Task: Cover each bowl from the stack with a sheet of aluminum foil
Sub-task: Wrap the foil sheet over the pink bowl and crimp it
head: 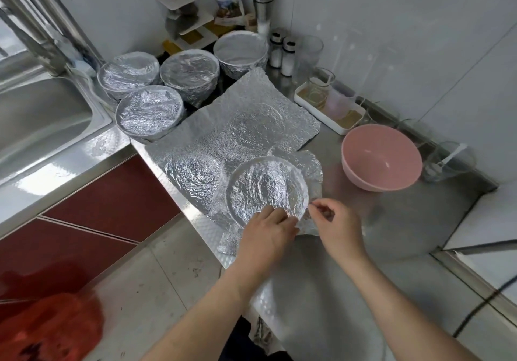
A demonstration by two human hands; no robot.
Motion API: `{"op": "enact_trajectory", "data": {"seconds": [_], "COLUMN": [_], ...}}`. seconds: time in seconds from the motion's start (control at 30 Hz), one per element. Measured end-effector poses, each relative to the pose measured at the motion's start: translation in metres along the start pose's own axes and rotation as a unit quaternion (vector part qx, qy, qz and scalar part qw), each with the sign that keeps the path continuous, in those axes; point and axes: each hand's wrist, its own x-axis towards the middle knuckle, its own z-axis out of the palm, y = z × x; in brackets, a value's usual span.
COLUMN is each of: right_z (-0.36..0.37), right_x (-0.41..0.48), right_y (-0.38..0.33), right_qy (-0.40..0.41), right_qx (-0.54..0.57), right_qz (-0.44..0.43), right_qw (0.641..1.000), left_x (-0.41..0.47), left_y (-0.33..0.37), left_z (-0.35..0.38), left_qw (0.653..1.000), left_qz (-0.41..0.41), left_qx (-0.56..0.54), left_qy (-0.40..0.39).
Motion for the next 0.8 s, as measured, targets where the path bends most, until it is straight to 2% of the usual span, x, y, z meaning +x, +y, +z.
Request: {"op": "enact_trajectory", "data": {"seconds": [0.1,0.17,0.3,0.5,0.63,0.8], "right_z": [0.003,0.005,0.013,0.033,0.038,0.042], "right_x": [0.004,0.012,0.034,0.053,0.051,0.051], "right_y": [-0.014,-0.024,-0.037,-0.039,-0.034,-0.035], "right_qy": [0.012,0.029,0.061,0.023,0.011,0.034], "right_qx": [0.013,0.004,-0.103,-0.213,-0.228,-0.211], "right_qz": [0.025,0.013,-0.09,-0.105,-0.095,-0.111], "right_qw": [1.0,0.999,0.989,0.971,0.969,0.971], "left_x": [0.004,0.014,0.049,0.082,0.081,0.078], "left_y": [-0.001,-0.008,-0.035,-0.069,-0.076,-0.076], "left_z": [-0.007,-0.017,-0.032,-0.024,-0.02,-0.019], "left_qw": [0.999,0.997,0.994,0.995,0.994,0.993], "left_qz": [-0.015,-0.037,-0.083,-0.078,-0.073,-0.086], "left_qx": [-0.044,-0.067,-0.053,-0.057,-0.075,-0.081], "left_qy": [-0.004,0.01,0.041,-0.002,0.016,0.015]}}
